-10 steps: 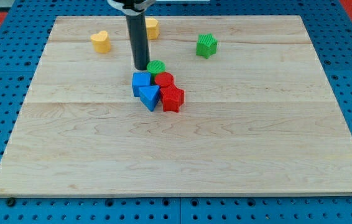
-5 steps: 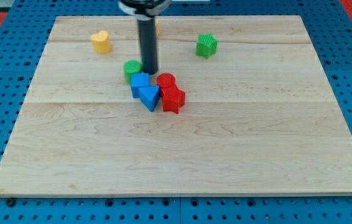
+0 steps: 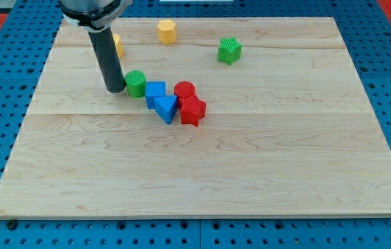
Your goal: Move the green circle bottom right to the yellow heart
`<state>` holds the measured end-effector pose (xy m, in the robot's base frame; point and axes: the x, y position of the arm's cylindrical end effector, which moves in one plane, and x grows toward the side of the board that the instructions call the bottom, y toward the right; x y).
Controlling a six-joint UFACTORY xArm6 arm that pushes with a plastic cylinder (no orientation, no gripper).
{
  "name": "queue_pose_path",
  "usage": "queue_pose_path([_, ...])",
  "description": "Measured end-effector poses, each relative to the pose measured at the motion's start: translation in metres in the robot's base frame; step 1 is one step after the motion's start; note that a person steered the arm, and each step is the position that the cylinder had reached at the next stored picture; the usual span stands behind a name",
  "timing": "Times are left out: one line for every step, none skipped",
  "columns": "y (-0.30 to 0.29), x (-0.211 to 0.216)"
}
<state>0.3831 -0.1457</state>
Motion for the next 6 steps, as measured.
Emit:
queue_pose_path([-0.014, -0.039])
queue_pose_path([0.030, -0.046])
queue_pose_path([0.045, -0.042])
queue_pose_path([0.045, -0.035])
queue_pose_path([0.048, -0.030])
queue_pose_path([0.044, -0.038])
